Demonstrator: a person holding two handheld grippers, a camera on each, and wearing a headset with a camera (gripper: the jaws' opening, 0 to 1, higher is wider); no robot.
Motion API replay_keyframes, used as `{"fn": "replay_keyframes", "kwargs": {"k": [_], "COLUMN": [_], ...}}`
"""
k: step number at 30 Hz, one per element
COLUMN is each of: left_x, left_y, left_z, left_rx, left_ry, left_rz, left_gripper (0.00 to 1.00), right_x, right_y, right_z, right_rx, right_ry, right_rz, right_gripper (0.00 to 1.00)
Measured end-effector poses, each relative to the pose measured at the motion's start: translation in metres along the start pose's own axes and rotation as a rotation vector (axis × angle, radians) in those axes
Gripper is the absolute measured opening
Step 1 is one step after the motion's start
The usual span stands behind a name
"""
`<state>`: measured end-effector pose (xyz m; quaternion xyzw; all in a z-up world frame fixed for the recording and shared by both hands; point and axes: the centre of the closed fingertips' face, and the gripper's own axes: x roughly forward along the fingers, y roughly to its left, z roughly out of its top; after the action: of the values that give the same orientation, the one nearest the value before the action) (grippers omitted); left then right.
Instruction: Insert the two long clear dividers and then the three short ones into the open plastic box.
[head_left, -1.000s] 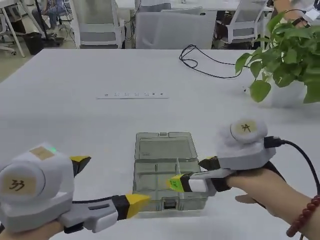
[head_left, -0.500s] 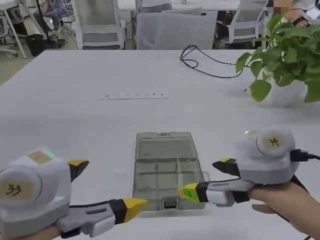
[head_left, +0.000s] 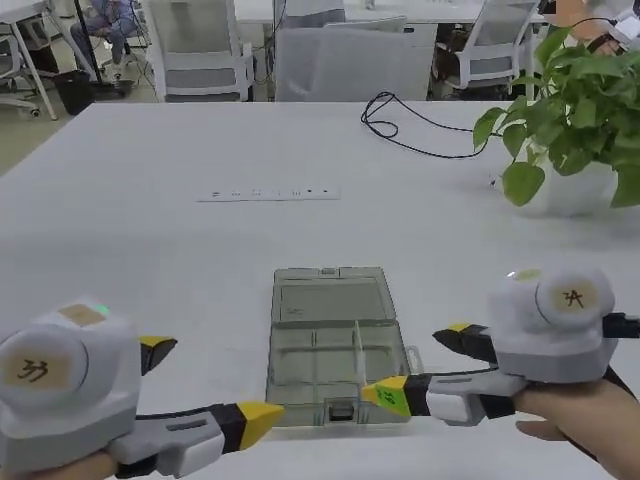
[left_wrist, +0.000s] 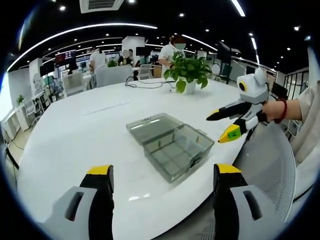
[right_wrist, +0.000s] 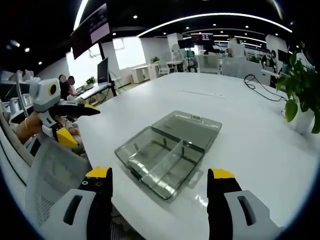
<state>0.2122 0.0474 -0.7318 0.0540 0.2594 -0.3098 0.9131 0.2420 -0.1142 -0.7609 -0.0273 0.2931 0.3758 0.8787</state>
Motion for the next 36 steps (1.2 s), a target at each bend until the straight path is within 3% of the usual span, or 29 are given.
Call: {"fn": "replay_keyframes", "kwargs": {"k": [4,10,15,19,22,29,36], "left_x": [0.003,0.009,0.019,0.027,0.033,0.045,0.054], "left_y": [0.007,0.018,0.03,0.036,0.042,0.05,0.057], "left_z": [-0.009,-0.015,-0.028,-0.035,-0.045,-0.061,-0.071], "left_rx": [-0.002,-0.045,-0.021,-0.043,-0.047,-0.078,-0.113], "left_ry": [0.058,0.095,0.162,0.187,0.236,0.289,0.317], "left_rz": [0.018,0.038,0.062,0.063,0.08,0.095,0.111], "left_gripper": [0.77,0.68,0.65,0.61,0.6,0.57,0.53], "right_x": [-0.001,-0.002,0.0,0.0,0.0,-0.001,0.0], "right_y": [0.001,0.004,0.005,0.005,0.003,-0.001,-0.005], "right_z": [0.003,0.005,0.003,0.004,0.004,0.001,-0.003], "right_rx": [-0.013,-0.019,-0.014,-0.012,-0.011,0.008,0.032], "right_ry": [-0.011,-0.022,-0.023,-0.031,-0.031,-0.031,-0.029], "right_rz": [0.004,0.012,0.02,0.022,0.017,0.004,-0.006], "right_gripper": [0.78,0.78,0.78,0.78,0.78,0.77,0.77]}}
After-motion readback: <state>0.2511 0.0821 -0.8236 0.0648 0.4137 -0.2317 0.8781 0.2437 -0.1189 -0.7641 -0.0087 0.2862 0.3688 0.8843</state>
